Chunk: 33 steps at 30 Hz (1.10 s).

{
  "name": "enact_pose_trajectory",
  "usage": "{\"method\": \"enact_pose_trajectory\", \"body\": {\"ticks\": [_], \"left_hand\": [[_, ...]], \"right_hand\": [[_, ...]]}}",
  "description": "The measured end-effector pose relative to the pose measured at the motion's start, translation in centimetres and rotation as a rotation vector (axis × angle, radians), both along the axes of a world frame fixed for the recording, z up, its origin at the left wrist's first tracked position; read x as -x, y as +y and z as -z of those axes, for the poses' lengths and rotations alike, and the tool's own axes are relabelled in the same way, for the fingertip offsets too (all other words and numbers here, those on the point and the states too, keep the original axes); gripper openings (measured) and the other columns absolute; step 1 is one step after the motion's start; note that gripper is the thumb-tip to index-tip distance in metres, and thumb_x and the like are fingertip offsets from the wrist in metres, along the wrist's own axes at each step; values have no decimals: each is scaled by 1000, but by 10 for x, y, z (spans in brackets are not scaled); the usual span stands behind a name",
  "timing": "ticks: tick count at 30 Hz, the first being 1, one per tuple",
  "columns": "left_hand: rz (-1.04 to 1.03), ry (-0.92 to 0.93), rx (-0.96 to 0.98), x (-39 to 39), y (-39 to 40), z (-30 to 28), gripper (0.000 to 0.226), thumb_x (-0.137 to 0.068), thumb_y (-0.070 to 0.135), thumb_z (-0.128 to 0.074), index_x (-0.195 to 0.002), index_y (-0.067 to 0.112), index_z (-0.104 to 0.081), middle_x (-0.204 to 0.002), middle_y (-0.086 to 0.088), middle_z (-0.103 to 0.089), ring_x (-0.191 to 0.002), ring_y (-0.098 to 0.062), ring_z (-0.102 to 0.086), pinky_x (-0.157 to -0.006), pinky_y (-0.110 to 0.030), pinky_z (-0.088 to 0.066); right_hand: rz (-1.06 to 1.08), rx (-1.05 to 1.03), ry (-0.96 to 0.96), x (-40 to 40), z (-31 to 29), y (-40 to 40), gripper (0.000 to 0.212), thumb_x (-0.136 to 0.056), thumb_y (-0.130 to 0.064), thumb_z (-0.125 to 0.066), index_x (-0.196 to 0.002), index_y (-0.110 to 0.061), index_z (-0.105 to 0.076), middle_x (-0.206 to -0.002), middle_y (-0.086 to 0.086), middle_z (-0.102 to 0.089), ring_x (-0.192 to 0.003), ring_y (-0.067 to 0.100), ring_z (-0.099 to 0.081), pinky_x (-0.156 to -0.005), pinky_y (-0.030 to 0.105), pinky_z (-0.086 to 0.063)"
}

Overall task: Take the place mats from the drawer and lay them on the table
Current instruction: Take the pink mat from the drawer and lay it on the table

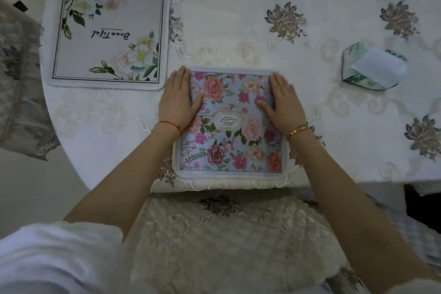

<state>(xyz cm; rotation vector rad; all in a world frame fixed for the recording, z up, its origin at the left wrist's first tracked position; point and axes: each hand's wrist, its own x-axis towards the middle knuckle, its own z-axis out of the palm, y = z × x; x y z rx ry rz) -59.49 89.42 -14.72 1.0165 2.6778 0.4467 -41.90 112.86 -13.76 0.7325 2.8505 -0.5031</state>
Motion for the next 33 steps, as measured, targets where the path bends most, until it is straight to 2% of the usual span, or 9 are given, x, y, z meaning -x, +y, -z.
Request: {"method": "enact_pose_trajectory", "body": {"ticks": [3, 6, 9, 12, 17, 22, 29, 31, 33], "left_hand": [[-52, 45, 13, -3, -7, -3, 70, -98, 42, -42, -150, 2, -18, -159, -15, -18, -148, -30, -9, -122, -38, -8], [78, 62, -25, -9, 2, -9, 67, -98, 36, -42, -151, 4, -18, -160, -13, -15, -148, -29, -9, -122, -38, -7], [192, -17, -40, -16, 23, -10, 65, -98, 38, -41, -152, 8, -18, -160, -11, -16, -148, -27, -11, -122, -37, -7], [232, -37, -7, -20, 30, -4, 65, -99, 42, -37, -152, 9, -18, -160, -9, -18, -148, -25, -12, -122, -39, -9], [164, 7, 45, -14, 0, 6, 70, -99, 50, -33, -153, 11, -12, -161, -6, -14, -149, -21, -9, -122, -38, -9], [87, 14, 54, -19, -37, 2, 68, -100, 46, -34, -152, 7, -15, -160, -9, -16, -148, -24, -11, -122, -37, -9], [206, -10, 7, -77, -47, -16, 63, -101, 39, -37, -152, 11, -16, -160, -8, -15, -149, -22, -6, -122, -36, -5], [220, -29, 25, -90, -44, -13, 64, -100, 40, -38, -153, 12, -15, -161, -7, -14, -149, -23, -6, -122, -35, -5], [197, -30, 55, -94, -48, -9, 64, -100, 42, -36, -153, 14, -12, -161, -4, -13, -149, -22, -6, -122, -36, -6]], "right_hand": [[88, -29, 35, -6, -4, 0, 78, -95, -54, -38, -151, -6, -12, -160, 10, -11, -147, 22, -6, -121, 35, -3], [-30, -1, 101, 15, -10, -21, 68, -99, -42, -39, -151, -7, -14, -160, 10, -12, -148, 23, -5, -121, 37, -5], [-158, 35, 60, 44, -7, -46, 66, -100, -38, -39, -152, -9, -10, -160, 8, -8, -148, 22, -3, -121, 39, -5], [-189, 62, 19, 54, 1, -50, 65, -100, -38, -38, -152, -11, -9, -161, 5, -6, -148, 19, -1, -121, 40, -7], [-68, 25, 23, 8, 2, -17, 70, -98, -48, -36, -152, -13, -9, -160, 4, -8, -148, 18, -4, -120, 34, -1], [54, -9, -39, -41, -3, -2, 68, -100, -43, -33, -152, -9, -5, -160, 8, -6, -148, 21, -3, -120, 34, 2], [-141, 61, 14, -47, -7, -79, 63, -102, -38, -34, -152, -11, -7, -160, 6, -5, -147, 19, 5, -120, 36, 3], [-139, 68, -1, -45, 0, -93, 65, -101, -37, -35, -152, -13, -4, -160, 5, -3, -148, 20, 3, -121, 38, -2], [-124, 69, -15, -51, 1, -88, 64, -101, -38, -34, -152, -13, -4, -160, 4, -3, -148, 18, 2, -121, 35, 0]]}}
